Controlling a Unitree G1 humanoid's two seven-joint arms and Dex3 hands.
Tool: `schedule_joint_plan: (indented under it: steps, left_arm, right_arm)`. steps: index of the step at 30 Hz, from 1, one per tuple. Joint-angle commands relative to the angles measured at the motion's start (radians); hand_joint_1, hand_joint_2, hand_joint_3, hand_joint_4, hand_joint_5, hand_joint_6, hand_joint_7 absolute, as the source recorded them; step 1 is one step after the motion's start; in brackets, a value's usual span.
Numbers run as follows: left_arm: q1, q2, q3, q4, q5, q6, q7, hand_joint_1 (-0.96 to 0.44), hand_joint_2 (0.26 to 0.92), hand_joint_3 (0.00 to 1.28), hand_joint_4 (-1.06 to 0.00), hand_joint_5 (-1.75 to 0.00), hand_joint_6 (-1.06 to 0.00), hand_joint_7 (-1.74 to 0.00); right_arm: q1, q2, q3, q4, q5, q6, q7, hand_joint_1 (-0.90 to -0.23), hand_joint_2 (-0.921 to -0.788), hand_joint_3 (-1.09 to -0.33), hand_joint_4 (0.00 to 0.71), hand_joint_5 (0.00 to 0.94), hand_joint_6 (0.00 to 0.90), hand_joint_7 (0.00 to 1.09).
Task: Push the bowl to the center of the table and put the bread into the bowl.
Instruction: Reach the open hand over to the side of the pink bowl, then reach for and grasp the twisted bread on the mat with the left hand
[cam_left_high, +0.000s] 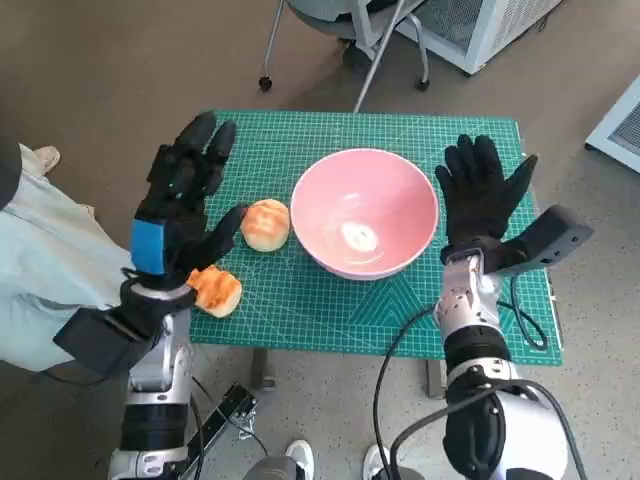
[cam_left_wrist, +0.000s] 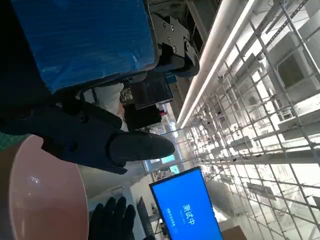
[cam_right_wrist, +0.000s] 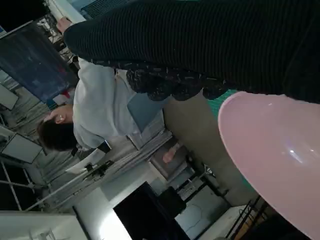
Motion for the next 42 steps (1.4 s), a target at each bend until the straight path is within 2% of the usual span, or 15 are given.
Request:
schedule_joint_plan:
  steps: [1,6,8,10,12,14,16,17,22,25,26,29,34,36,42]
  left_arm:
    - [0.060,0.065,0.034,-0.021,0.016,-0.019,-0.017,-0.40,0.921,0.29,-0.37,0.00,-0.30,-0.34]
    - [0.109,0.170,0.058,-0.038,0.044,-0.007,-0.060,-0.39,0.921,0.29,-0.36,0.00,-0.29,-0.33]
    - [0.129,0.236,0.068,-0.049,0.071,0.008,-0.085,-0.38,0.921,0.29,-0.37,0.00,-0.28,-0.32]
    - [0.145,0.308,0.075,-0.063,0.105,0.030,-0.113,-0.38,0.921,0.28,-0.37,0.00,-0.28,-0.32]
    - [0.151,0.333,0.076,-0.070,0.114,0.040,-0.122,-0.38,0.921,0.28,-0.37,0.00,-0.27,-0.31]
    - [0.154,0.338,0.073,-0.074,0.112,0.045,-0.120,-0.38,0.921,0.28,-0.37,0.00,-0.27,-0.31]
    - [0.166,0.465,0.077,-0.082,0.164,0.076,-0.186,-0.37,0.921,0.25,-0.37,0.00,-0.27,-0.31]
    - [0.167,0.518,0.076,-0.080,0.188,0.088,-0.216,-0.35,0.921,0.18,-0.36,0.00,-0.27,-0.30]
    - [0.150,0.625,0.051,-0.071,0.255,0.128,-0.280,-0.31,0.914,0.05,-0.33,0.00,-0.30,-0.22]
    - [0.147,0.640,0.043,-0.071,0.261,0.137,-0.286,-0.29,0.909,0.02,-0.32,0.00,-0.33,-0.17]
    - [0.131,0.657,0.023,-0.053,0.278,0.142,-0.302,-0.29,0.909,0.02,-0.32,0.00,-0.33,-0.17]
    - [0.090,0.690,-0.039,-0.013,0.318,0.175,-0.348,-0.26,0.864,0.01,-0.31,0.00,-0.36,-0.13]
    - [0.048,0.695,-0.110,0.034,0.362,0.177,-0.381,-0.20,0.814,0.00,-0.31,0.00,-0.39,-0.09]
    - [0.026,0.697,-0.143,0.060,0.392,0.171,-0.388,-0.18,0.803,0.00,-0.30,0.00,-0.40,-0.09]
    - [-0.038,0.693,-0.227,0.156,0.473,0.141,-0.391,-0.16,0.784,0.00,-0.30,0.00,-0.41,-0.06]
  right_arm:
    - [0.006,-0.012,-0.010,0.011,0.004,0.016,0.008,-0.399,-0.921,-0.873,0.232,0.006,-0.001,0.83]
    - [0.004,-0.036,-0.002,0.005,-0.007,-0.002,0.020,-0.392,-0.921,-0.860,0.198,0.001,0.002,0.81]
    - [0.003,-0.044,0.015,-0.001,-0.025,-0.029,0.027,-0.396,-0.921,-0.859,0.193,0.001,0.003,0.81]
    - [0.002,-0.055,0.047,-0.008,-0.057,-0.066,0.030,-0.399,-0.921,-0.857,0.198,0.003,0.012,0.79]
    - [0.002,-0.059,0.058,-0.010,-0.070,-0.080,0.030,-0.400,-0.921,-0.855,0.203,0.005,0.020,0.77]
    - [0.002,-0.059,0.060,-0.008,-0.070,-0.083,0.029,-0.402,-0.921,-0.855,0.206,0.005,0.025,0.76]
    - [0.008,-0.081,0.122,-0.040,-0.129,-0.181,0.083,-0.419,-0.921,-0.841,0.223,0.010,0.040,0.74]
    - [0.010,-0.090,0.146,-0.059,-0.149,-0.230,0.117,-0.456,-0.921,-0.804,0.266,0.016,0.081,0.70]
    - [0.021,-0.100,0.204,-0.126,-0.177,-0.387,0.220,-0.510,-0.921,-0.735,0.346,0.036,0.152,0.67]
    - [0.024,-0.101,0.215,-0.132,-0.175,-0.415,0.237,-0.518,-0.921,-0.720,0.367,0.041,0.169,0.66]
    - [0.034,-0.102,0.234,-0.169,-0.176,-0.453,0.270,-0.519,-0.921,-0.718,0.369,0.041,0.171,0.66]
    - [0.062,-0.095,0.280,-0.275,-0.149,-0.535,0.379,-0.507,-0.921,-0.720,0.375,0.039,0.162,0.66]
    - [0.083,-0.083,0.309,-0.350,-0.093,-0.561,0.467,-0.512,-0.921,-0.710,0.374,0.023,0.120,0.70]
    - [0.092,-0.078,0.319,-0.376,-0.078,-0.565,0.486,-0.515,-0.921,-0.708,0.371,0.018,0.109,0.72]
    - [0.117,-0.074,0.345,-0.430,-0.067,-0.570,0.490,-0.519,-0.921,-0.706,0.359,0.007,0.085,0.79]
